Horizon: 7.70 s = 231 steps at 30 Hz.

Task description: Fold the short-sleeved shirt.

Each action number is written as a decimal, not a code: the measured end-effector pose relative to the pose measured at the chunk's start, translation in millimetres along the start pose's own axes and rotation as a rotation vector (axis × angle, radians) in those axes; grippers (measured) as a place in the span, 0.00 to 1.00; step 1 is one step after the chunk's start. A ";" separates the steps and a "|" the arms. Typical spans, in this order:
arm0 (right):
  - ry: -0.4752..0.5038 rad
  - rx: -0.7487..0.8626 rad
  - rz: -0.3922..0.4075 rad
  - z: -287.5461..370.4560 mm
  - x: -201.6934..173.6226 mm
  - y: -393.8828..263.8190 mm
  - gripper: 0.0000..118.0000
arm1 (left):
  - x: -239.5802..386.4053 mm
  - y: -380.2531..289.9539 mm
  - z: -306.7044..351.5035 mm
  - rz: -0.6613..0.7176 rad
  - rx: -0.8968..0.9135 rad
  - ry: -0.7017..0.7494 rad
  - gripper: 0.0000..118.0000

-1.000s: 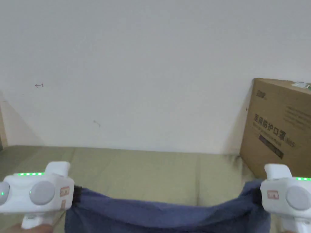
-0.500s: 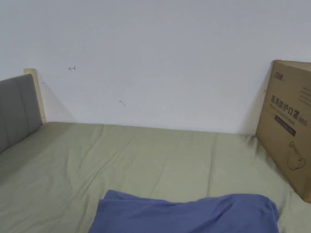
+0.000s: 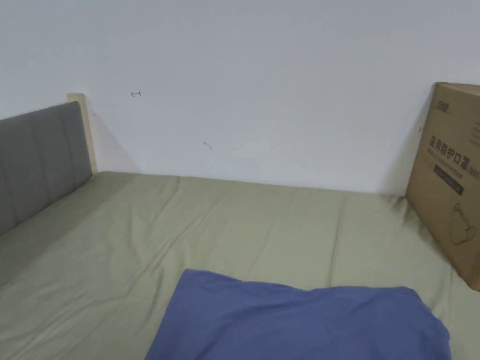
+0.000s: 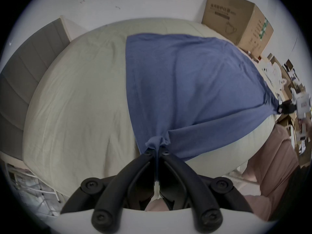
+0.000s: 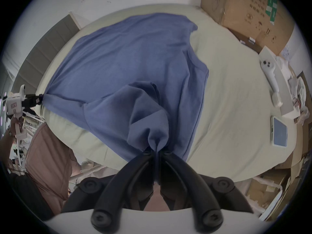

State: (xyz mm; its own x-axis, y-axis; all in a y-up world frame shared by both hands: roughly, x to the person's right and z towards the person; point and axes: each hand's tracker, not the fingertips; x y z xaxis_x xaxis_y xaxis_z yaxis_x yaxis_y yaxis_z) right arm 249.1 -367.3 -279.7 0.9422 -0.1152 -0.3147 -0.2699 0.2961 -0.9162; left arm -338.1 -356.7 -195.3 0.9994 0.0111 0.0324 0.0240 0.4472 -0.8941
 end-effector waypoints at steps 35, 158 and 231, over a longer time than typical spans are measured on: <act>0.182 0.964 -0.166 168.2 -107.2 14.8 0.03 | -1.3 -5.8 136.0 0.385 0.411 0.018 0.00; 0.157 0.924 -0.174 142.2 -97.0 32.2 0.04 | 27.9 3.0 136.6 0.317 0.714 0.101 0.00; 0.121 0.210 -0.361 65.4 37.5 40.4 0.07 | 4.3 35.7 54.8 0.179 0.209 0.171 0.01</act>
State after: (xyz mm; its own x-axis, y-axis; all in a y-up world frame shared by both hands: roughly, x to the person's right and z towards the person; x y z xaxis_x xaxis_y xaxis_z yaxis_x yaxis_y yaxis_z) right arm 286.6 -297.6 -312.3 0.9352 -0.3535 -0.0221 0.1303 0.4015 -0.9065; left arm -334.2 -291.7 -202.5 0.9774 -0.0359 -0.2083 -0.1405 0.6258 -0.7672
